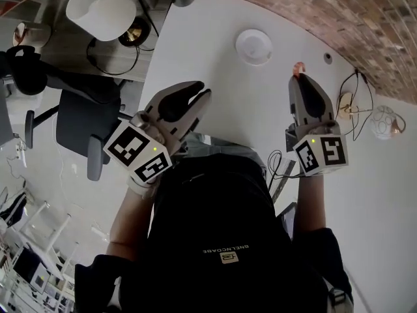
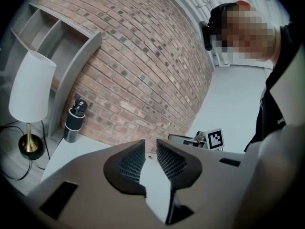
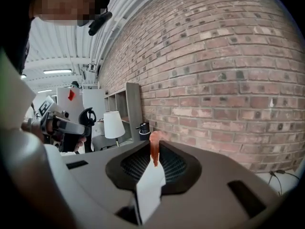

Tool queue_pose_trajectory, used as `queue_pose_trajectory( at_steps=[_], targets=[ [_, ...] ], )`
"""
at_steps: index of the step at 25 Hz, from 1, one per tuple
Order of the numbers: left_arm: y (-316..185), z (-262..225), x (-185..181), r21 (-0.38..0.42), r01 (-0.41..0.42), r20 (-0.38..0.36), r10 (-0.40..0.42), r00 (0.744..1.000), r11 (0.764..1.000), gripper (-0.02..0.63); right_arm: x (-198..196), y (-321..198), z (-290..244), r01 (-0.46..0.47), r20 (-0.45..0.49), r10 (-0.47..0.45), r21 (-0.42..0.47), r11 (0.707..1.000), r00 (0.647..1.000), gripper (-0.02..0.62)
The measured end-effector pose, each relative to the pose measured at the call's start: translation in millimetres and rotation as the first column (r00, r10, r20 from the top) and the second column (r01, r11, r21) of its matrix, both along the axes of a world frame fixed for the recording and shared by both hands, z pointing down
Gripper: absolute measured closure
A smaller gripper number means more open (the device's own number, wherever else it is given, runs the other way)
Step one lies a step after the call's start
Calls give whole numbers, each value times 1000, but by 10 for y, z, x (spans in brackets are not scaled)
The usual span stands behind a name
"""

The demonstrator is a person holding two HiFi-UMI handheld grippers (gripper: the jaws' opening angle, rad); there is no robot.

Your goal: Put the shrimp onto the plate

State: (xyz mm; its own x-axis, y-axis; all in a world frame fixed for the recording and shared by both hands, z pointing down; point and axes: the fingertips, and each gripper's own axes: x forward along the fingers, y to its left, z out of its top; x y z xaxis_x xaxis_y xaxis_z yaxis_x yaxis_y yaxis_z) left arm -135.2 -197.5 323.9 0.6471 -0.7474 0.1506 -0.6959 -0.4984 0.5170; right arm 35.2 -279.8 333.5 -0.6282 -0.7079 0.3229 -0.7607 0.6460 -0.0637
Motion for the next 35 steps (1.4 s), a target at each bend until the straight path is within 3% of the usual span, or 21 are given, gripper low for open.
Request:
queue_pose_trajectory(
  at_steps=[8, 16, 29, 35],
  targets=[
    [49, 179, -153, -55, 149, 15, -148, 989, 987, 548, -249, -453, 510, 133, -72, -141, -103, 986, 987, 538],
    [158, 427, -310, -116, 246, 11, -246, 969, 962, 548, -522, -727, 1151, 209, -168, -246, -209, 955, 955, 538],
    [172, 904, -464, -222, 300, -5, -308, 951, 928, 548, -644, -1031, 2442, 175, -257, -294, -401, 899, 921, 538],
    [201, 1128, -550, -272, 326, -7, -341, 940, 905, 548, -731, -1129, 2898, 161, -285, -312, -449, 879, 906, 538]
  ],
)
